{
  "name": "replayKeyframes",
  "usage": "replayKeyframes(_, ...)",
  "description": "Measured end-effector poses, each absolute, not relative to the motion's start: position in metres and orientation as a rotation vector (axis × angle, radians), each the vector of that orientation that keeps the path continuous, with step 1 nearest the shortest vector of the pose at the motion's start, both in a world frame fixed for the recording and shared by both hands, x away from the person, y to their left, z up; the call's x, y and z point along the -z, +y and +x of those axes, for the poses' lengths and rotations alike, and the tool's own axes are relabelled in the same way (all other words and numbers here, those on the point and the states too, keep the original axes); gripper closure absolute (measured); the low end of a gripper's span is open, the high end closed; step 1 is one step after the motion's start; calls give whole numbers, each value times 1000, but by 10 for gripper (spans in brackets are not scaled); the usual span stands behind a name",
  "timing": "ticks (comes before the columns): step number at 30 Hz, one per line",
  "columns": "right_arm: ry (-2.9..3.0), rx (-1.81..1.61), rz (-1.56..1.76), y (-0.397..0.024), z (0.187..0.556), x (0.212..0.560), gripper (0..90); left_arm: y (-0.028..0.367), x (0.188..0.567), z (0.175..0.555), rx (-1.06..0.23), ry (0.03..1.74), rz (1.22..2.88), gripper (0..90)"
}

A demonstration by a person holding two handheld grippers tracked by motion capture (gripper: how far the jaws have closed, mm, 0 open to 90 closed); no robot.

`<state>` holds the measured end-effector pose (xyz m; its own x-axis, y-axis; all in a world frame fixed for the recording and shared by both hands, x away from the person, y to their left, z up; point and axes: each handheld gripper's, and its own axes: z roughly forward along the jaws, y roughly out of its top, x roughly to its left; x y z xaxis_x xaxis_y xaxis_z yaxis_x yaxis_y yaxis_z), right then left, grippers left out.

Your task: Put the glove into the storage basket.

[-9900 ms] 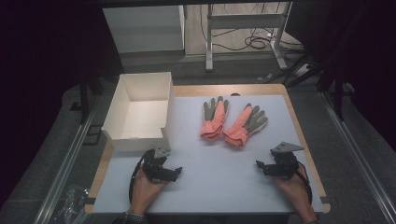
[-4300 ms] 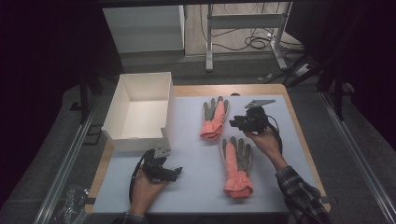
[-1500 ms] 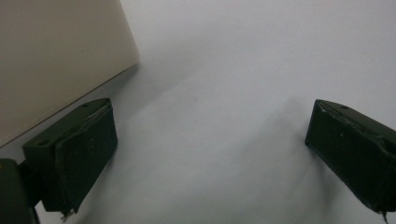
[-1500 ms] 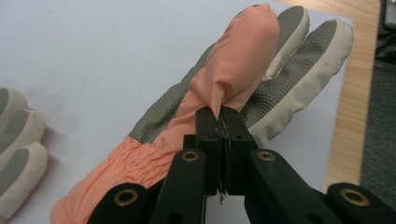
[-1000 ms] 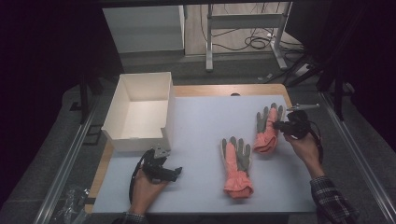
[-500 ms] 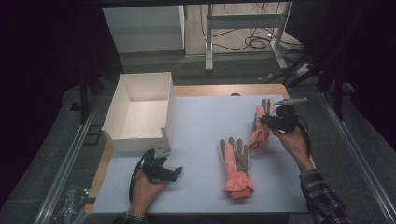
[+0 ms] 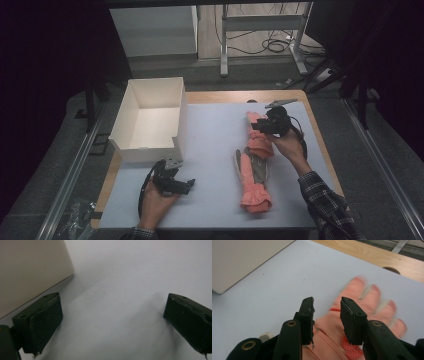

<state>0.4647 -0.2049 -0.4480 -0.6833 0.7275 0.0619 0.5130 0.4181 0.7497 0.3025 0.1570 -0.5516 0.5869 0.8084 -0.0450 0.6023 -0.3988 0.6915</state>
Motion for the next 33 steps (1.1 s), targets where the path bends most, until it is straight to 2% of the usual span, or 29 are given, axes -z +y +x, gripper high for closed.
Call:
replayKeyframes(8,2372,-1097,1092,-213,471,444,602,157,552,303,-392,1115,2140,21)
replayKeyframes(17,2354,-1077,1183,-231,487,473,484,157,552,303,-392,1117,2136,21)
replayKeyframes(21,2383,-1032,1197,-229,490,487,463,157,552,302,-392,1117,2135,21)
replayKeyframes(24,2416,-1023,1231,-227,494,499,508,157,552,302,-393,1117,2135,21)
replayKeyframes(25,2422,-1040,1239,-227,495,502,555,157,552,302,-392,1118,2135,21)
replayKeyframes(26,2425,-1085,1253,-227,494,506,666,157,552,302,-392,1117,2135,21)
replayKeyframes(29,2420,-1100,1258,-227,491,508,794,157,552,302,-393,1117,2135,21)
replayKeyframes(33,2407,-1067,1231,-225,487,504,851,157,552,302,-392,1117,2136,21)
